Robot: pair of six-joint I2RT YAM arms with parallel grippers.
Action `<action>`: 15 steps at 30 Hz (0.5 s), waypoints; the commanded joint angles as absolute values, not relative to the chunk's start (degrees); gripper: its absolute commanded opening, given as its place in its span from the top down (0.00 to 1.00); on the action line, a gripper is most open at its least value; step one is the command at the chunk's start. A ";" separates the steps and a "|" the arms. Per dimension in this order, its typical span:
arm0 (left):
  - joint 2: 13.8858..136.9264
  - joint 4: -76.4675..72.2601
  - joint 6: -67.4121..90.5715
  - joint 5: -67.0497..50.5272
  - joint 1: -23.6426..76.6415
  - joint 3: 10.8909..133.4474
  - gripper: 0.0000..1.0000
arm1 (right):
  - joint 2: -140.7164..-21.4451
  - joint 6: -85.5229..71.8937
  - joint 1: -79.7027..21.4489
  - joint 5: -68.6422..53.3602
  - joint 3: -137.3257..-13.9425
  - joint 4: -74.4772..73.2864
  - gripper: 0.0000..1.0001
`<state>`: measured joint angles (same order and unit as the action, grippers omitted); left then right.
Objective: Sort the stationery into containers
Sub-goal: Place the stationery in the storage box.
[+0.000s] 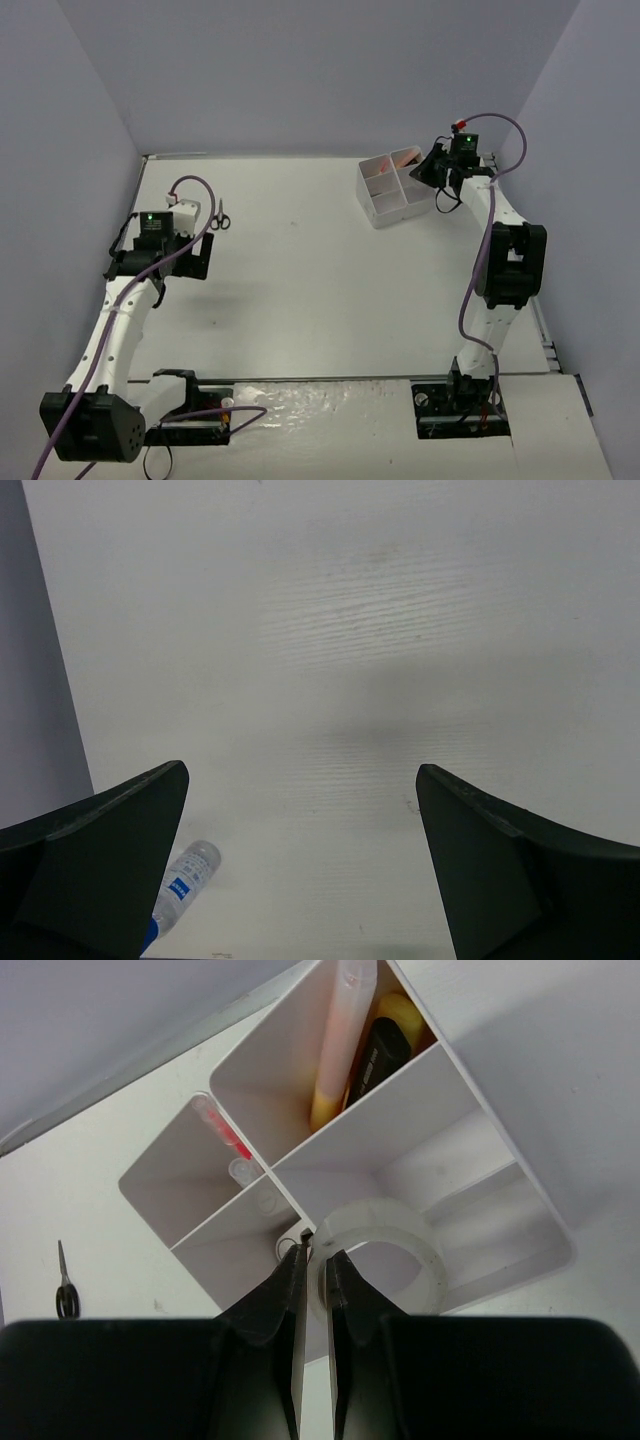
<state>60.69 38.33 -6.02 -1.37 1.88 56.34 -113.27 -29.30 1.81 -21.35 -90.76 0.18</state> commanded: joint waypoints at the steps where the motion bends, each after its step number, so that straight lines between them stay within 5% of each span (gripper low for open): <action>1: 60.20 39.30 -6.28 -2.02 -2.62 59.03 0.03 | -109.13 -27.57 2.46 -22.68 -90.41 4.28 1.00; 15: 59.50 40.22 -8.56 -1.94 -5.71 58.43 0.03 | -107.93 -27.25 2.64 -23.24 -89.38 4.71 1.00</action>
